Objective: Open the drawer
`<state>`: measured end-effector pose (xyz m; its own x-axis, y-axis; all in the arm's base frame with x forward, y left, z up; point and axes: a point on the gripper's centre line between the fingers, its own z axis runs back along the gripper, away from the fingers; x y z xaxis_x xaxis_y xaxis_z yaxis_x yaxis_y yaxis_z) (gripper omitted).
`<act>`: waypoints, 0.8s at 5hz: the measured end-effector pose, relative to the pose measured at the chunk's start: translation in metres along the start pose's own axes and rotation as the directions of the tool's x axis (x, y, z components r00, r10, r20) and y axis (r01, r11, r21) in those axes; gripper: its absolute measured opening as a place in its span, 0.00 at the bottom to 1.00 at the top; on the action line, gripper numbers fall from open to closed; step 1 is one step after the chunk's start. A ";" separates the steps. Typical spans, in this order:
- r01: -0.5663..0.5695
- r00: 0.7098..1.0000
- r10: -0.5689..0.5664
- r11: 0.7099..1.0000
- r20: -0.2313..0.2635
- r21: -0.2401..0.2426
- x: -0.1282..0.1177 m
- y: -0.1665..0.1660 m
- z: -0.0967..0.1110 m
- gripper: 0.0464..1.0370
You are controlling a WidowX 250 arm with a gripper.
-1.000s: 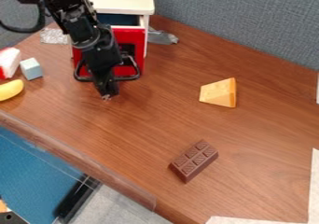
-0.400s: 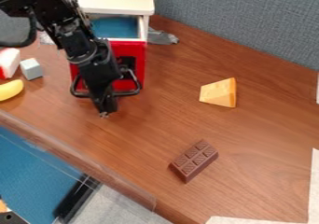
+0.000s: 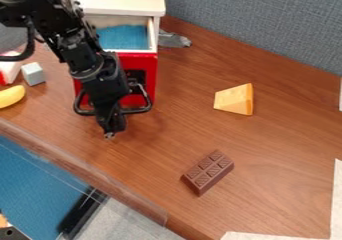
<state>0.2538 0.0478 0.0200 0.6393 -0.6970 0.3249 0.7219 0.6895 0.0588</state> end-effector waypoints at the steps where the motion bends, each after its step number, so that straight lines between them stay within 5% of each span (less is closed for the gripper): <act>1: -0.003 1.000 0.003 1.000 0.000 -0.004 0.001 -0.005 0.002 0.09; 4: -0.003 1.000 0.003 1.000 0.000 -0.009 0.001 -0.010 0.005 0.09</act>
<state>0.2458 0.0410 0.0247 0.6417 -0.6946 0.3253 0.7221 0.6900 0.0488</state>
